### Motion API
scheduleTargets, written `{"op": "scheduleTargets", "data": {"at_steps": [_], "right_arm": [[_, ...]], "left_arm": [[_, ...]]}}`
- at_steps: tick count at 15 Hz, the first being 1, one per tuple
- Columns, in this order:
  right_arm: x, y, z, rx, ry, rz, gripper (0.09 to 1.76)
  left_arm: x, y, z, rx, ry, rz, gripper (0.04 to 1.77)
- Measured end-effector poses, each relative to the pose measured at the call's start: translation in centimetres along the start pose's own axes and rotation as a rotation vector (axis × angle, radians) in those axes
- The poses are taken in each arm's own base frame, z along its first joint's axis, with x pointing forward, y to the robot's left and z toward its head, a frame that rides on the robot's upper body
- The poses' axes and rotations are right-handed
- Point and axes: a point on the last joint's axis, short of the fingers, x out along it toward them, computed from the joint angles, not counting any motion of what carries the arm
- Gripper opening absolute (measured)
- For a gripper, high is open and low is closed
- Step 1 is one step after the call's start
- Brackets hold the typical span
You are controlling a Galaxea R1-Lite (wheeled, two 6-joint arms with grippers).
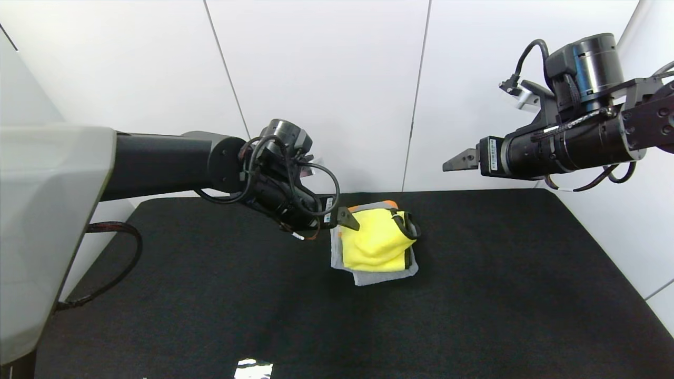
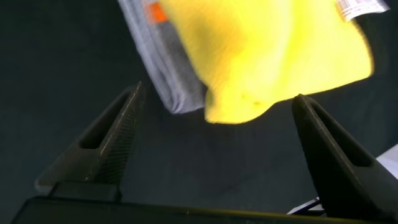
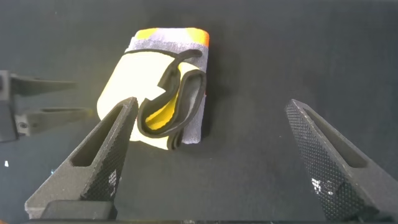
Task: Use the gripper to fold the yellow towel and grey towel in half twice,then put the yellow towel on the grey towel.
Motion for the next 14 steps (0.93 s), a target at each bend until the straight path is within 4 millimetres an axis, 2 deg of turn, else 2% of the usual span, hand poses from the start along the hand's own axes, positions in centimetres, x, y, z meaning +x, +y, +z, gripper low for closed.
{"op": "scheduleTargets", "data": {"at_steps": [3,8,10,14], "right_arm": [[0.2,0.0,-0.1,0.000,0.003,-0.002,1.71],[0.3,-0.1,-0.1,0.000,0.006,-0.004,1.71],[1.0,-0.4,-0.3,0.000,0.018,-0.014,1.71],[1.7,-0.8,-0.5,0.002,0.035,-0.021,1.71]], "left_arm": [[-1.4,-0.2,0.3,0.019,0.003,0.078,1.68],[-1.8,-0.4,0.5,0.023,-0.008,0.090,1.70],[-3.0,-0.2,0.6,0.031,-0.038,0.237,1.70],[-5.3,-0.2,0.8,0.026,-0.048,0.258,1.70]]}}
